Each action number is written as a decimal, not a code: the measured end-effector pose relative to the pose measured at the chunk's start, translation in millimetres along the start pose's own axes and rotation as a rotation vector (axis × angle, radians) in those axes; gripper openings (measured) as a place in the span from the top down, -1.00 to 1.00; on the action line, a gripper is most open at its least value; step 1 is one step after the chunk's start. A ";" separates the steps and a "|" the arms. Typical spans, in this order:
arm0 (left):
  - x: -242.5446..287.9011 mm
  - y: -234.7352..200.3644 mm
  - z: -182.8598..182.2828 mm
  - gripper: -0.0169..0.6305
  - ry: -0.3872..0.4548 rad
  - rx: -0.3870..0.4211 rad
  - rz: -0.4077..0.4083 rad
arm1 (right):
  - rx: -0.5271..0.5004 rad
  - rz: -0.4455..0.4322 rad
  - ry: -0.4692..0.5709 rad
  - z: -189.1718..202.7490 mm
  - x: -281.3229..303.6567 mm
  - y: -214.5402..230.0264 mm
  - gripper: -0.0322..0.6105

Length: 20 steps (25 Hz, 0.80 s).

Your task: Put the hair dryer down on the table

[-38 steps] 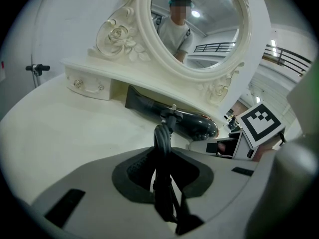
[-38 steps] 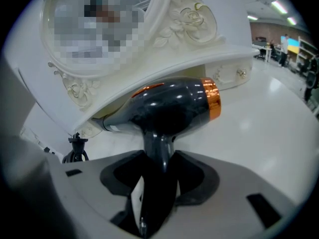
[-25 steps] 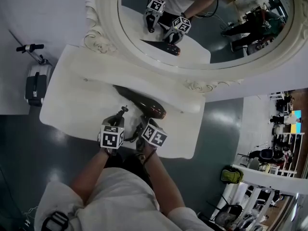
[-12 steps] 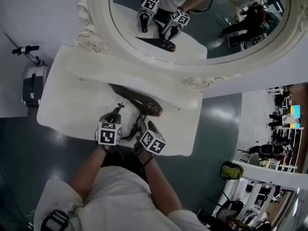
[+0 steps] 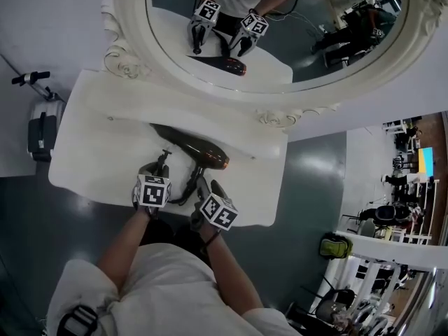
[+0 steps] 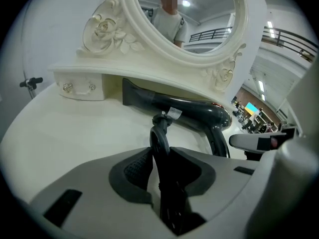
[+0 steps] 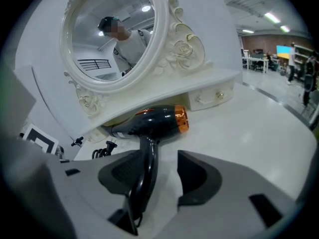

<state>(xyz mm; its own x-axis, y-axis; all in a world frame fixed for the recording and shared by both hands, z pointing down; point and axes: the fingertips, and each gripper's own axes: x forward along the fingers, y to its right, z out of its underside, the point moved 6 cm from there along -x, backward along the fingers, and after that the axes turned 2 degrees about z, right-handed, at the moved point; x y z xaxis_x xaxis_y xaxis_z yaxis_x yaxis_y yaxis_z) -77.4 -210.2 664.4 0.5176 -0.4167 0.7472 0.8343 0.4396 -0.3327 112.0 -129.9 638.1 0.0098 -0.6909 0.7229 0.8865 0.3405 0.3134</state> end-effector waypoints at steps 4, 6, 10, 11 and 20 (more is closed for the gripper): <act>4.6 -1.7 -0.5 0.63 -0.016 0.021 -0.013 | 0.004 0.005 0.002 -0.3 -4.7 3.2 0.17; 5.8 -2.0 -0.3 0.63 -0.024 0.027 -0.017 | 0.010 0.002 0.003 -0.8 -6.7 3.1 0.18; 7.7 -1.9 0.2 0.63 -0.032 0.037 -0.018 | 0.016 0.002 0.009 0.7 -10.7 3.2 0.19; 8.3 -1.9 0.0 0.62 -0.033 0.041 -0.019 | 0.019 0.000 0.014 1.3 -11.2 2.8 0.19; 5.3 -1.5 -2.7 0.53 -0.029 0.145 -0.040 | 0.005 -0.021 0.011 11.7 -19.5 -3.6 0.26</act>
<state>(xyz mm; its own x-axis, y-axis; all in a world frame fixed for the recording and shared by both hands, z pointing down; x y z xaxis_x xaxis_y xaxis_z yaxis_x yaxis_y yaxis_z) -75.5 -215.3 667.3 0.4769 -0.4140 0.7754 0.8170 0.5340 -0.2174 103.3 -110.2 630.0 -0.0038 -0.7048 0.7094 0.8844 0.3287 0.3313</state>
